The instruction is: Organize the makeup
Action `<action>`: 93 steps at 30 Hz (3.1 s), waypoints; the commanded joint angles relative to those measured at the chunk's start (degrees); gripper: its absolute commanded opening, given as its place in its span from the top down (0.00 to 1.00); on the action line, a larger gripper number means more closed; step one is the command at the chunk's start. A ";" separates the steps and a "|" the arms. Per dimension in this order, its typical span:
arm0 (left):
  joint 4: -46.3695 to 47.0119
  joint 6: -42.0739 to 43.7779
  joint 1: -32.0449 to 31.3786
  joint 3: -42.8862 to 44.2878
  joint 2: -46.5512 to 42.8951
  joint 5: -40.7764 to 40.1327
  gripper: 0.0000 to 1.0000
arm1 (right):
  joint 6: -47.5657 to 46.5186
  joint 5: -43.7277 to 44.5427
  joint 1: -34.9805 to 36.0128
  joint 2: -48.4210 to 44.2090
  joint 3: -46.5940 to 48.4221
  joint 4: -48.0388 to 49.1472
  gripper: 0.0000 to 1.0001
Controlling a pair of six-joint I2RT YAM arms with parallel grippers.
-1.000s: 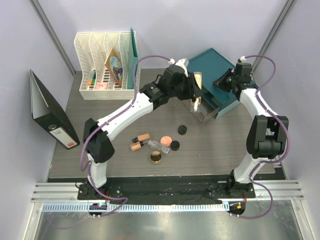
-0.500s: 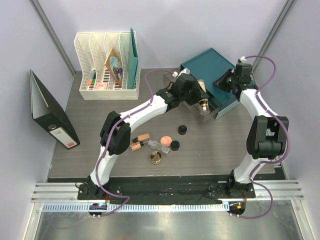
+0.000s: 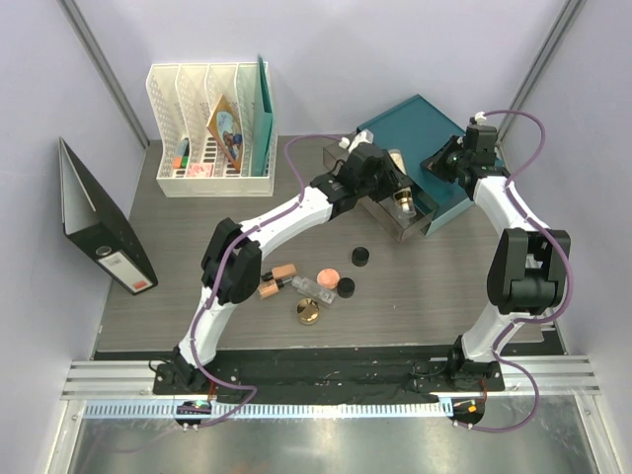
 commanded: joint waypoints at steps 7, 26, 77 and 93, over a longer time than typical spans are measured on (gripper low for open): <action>5.38 -2.83 0.04 -0.48 0.22 -0.83 0.67 | -1.42 0.49 0.28 1.94 -2.70 -9.86 0.99; 4.14 1.81 1.89 0.41 -5.64 3.03 0.30 | -1.33 -0.04 0.28 2.47 -2.35 -9.86 0.99; -35.06 37.77 2.15 -54.18 -33.98 -16.39 0.33 | -1.24 -1.27 0.63 1.59 -4.99 -9.42 0.99; -33.12 37.15 2.15 -52.77 -24.91 -17.80 0.70 | -1.33 -1.36 0.63 1.15 -5.16 -9.42 0.99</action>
